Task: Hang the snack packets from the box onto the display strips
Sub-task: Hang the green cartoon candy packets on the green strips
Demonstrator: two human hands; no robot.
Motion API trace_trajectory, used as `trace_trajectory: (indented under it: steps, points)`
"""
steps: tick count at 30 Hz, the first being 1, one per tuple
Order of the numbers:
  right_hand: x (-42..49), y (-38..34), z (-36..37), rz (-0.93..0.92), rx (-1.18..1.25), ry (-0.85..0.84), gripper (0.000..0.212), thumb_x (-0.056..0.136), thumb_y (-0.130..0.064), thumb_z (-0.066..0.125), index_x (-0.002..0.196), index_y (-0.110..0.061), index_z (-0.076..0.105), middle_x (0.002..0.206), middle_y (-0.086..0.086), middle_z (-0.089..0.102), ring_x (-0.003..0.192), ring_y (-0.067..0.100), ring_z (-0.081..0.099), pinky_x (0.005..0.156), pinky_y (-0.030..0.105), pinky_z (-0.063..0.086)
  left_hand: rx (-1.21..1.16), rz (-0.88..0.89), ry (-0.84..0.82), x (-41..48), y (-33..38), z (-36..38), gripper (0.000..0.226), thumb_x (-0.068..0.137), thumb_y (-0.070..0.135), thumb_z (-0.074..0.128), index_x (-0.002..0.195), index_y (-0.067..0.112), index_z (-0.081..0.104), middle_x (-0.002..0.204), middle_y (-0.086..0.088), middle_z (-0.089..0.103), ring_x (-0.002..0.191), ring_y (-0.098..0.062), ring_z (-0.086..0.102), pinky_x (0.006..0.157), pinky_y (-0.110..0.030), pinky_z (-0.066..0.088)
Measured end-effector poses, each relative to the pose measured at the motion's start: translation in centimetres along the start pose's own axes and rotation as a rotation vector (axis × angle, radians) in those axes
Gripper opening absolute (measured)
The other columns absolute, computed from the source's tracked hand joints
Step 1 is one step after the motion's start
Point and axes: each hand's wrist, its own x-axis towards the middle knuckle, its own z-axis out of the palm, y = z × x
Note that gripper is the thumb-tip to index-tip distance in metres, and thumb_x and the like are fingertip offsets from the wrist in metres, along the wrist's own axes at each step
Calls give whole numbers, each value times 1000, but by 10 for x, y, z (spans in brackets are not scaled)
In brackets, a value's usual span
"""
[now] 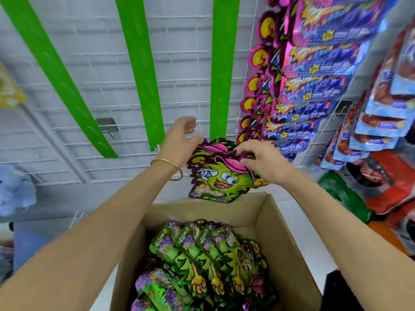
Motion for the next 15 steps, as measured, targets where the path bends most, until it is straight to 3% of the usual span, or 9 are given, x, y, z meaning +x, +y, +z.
trace_trajectory:
  steps: [2,5,10,13,15]
  points:
    - [12,3,7,-35,-140,-13,22,83,7,57,104,2,64,103,14,61,97,23,54,75,16,31,-16,34,43,21,13,14,43,83,6,62,122,-2,48,121,-16,56,112,-23,55,97,-26,42]
    - [11,7,22,-136,-196,27,23,80,12,57,98,2,68,95,17,63,94,33,58,80,25,37,-4,35,42,32,17,30,42,84,9,62,122,-1,48,115,-13,57,104,-20,55,91,-22,42]
    - [11,1,15,-295,-273,219,34,67,19,60,92,-3,69,78,14,55,77,30,52,63,32,43,-31,-2,20,44,19,34,36,85,14,63,115,-1,51,95,-5,53,87,-16,52,78,-20,42]
    - [13,-5,10,-318,-401,273,43,57,21,65,89,-8,69,75,11,51,72,27,49,50,36,43,43,7,-53,52,20,31,26,83,16,66,98,-4,59,81,-9,55,77,-19,50,67,-25,42]
    - [9,-1,18,-300,-441,270,45,53,18,70,88,-11,70,74,9,54,70,27,51,49,33,45,124,37,-108,51,20,27,21,83,18,66,73,0,58,68,-9,51,67,-19,46,60,-29,40]
